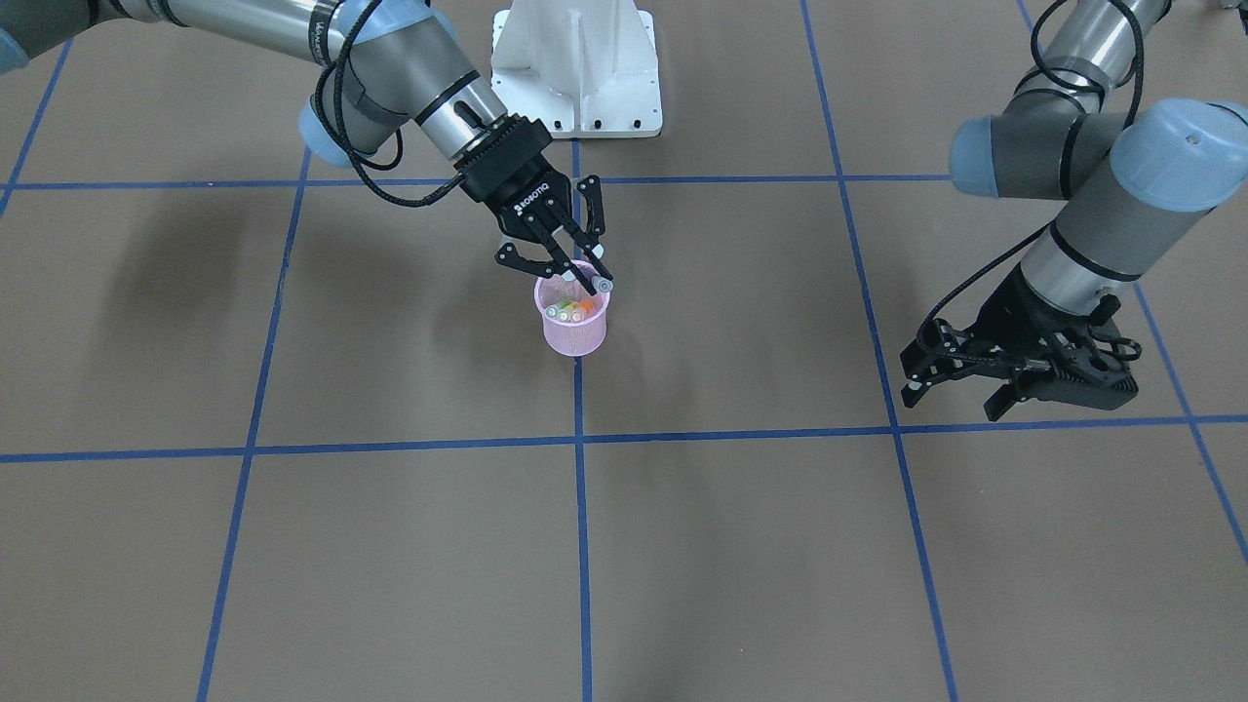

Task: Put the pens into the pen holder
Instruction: 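Carry the purple marker over the pink cup with the right gripper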

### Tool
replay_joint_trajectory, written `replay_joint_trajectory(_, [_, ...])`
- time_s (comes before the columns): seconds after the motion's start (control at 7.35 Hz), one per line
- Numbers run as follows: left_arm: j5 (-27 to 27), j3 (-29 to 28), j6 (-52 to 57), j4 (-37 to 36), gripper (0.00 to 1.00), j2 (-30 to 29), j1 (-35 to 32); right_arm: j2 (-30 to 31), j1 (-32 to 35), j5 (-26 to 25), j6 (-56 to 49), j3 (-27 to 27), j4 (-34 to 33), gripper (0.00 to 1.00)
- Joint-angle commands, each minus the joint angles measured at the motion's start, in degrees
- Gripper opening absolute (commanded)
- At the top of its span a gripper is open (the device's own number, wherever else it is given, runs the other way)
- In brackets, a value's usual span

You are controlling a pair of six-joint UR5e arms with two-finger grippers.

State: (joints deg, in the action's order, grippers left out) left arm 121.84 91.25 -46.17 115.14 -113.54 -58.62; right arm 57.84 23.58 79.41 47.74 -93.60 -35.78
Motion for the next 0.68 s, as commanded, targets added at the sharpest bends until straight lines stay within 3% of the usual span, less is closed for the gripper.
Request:
replay_joint_trajectory(0.0, [0.0,-0.5,-0.1,0.0,0.99,0.0,0.3,0.7,-0.6,-0.3,-0.2,0.7,0.4,0.00])
replay_joint_trajectory(0.41, [-2.0,-1.5,-0.1,0.1,0.99,0.1,0.4,1.4,-1.3,-0.4,-0.4,0.7,0.4,0.00])
replay_joint_trajectory(0.54, [-2.1,-1.5,0.0,0.1,0.99,0.2,0.4,1.1,-1.3,-0.3,-0.3,0.6,0.6,0.09])
